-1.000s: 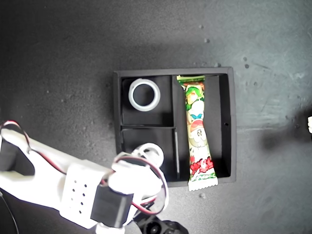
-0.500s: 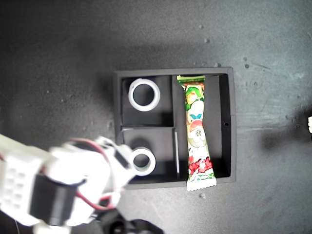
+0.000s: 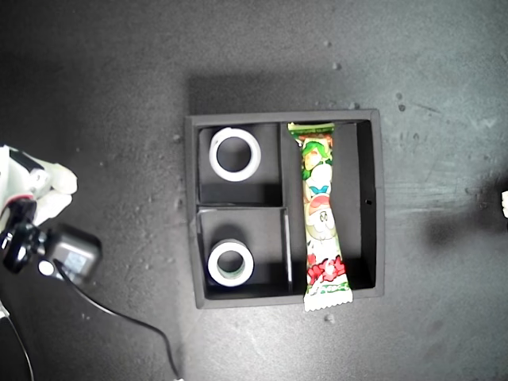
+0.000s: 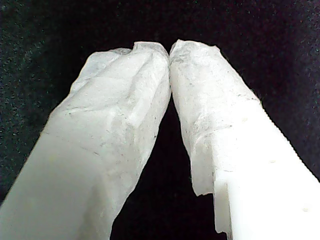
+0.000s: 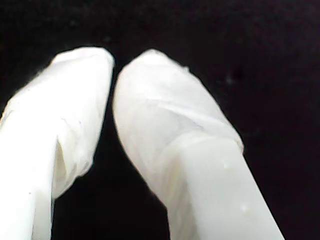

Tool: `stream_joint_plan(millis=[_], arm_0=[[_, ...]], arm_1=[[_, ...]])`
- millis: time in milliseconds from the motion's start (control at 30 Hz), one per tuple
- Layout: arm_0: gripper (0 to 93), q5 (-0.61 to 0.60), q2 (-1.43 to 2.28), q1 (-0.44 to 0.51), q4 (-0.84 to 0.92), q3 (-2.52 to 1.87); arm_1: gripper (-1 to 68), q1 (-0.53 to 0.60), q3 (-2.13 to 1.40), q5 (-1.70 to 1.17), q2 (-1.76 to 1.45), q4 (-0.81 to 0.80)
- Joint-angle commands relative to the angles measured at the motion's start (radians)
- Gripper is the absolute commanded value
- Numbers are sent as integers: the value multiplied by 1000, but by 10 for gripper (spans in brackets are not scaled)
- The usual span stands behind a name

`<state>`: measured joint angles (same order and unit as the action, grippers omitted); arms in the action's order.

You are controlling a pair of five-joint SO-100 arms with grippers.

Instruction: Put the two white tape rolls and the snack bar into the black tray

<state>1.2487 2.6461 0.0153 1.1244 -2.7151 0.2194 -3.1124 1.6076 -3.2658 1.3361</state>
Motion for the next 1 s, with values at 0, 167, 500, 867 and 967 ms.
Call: stream_joint_plan(millis=[0, 167, 500, 867, 967], arm_0=[[0, 21, 140, -5, -40, -115], [0, 41, 548, 14, 20, -331], [1, 176, 741, 54, 262, -423], [2, 77, 741, 17, 270, -423], [2, 77, 741, 17, 270, -423]], arm_1=[[0, 0, -12, -63, 6, 6], [0, 0, -12, -63, 6, 6], [1, -75, -12, -101, -83, 5], [1, -261, -12, -101, -84, 5], [1, -258, -12, -101, -84, 5]])
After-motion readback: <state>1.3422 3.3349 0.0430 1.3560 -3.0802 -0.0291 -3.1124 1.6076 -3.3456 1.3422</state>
